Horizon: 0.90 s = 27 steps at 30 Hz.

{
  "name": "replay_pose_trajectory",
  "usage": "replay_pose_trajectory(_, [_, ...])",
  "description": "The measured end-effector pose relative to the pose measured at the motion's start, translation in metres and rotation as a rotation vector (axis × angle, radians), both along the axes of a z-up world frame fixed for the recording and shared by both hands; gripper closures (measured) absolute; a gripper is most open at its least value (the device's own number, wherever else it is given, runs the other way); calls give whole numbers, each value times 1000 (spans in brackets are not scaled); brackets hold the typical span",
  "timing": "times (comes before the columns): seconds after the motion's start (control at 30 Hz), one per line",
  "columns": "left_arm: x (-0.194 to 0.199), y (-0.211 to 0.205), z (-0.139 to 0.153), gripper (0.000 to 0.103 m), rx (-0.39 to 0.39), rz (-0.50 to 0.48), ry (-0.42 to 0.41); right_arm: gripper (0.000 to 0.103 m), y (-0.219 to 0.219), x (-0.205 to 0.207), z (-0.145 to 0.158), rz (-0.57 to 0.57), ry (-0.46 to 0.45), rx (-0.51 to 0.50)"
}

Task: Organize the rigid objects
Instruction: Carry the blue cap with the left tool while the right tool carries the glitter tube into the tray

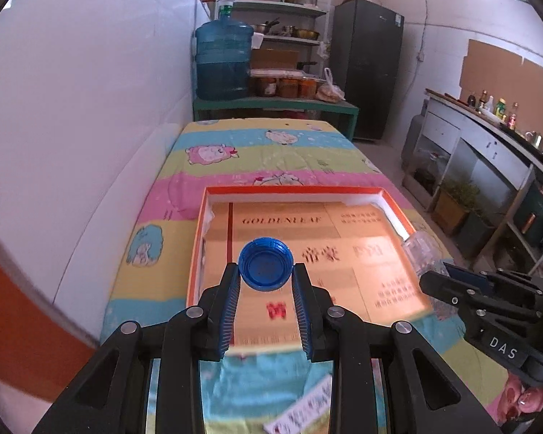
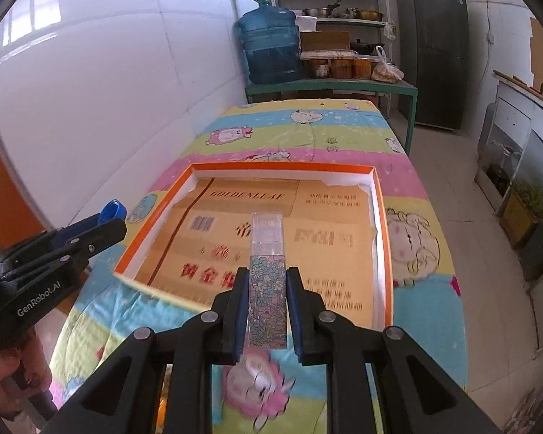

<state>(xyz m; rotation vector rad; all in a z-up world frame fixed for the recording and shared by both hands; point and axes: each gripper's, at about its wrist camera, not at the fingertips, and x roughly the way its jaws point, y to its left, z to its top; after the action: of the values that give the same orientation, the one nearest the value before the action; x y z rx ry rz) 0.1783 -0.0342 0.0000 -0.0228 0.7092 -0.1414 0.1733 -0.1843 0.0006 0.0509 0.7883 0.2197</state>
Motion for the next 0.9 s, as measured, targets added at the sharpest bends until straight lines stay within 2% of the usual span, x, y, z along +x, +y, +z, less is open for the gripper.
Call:
replay_pose_trajectory(0.2, [45,2,-15,73,7,41,41,83,-2,43,-8,-17,30,7])
replay_pose_trajectory(0.4, [72,5,-36,73,23,75,82,83,-1,76,-25,-31,73,-24])
replay_pose_trajectory(0.67, [90,2,-67,73,44,71,138,83,-1,90,-47,-43,120,-43])
replay_pose_trajectory(0.9, [91,2,-83,72,28,62,168,83,-2,94,-62,-56,151,-50])
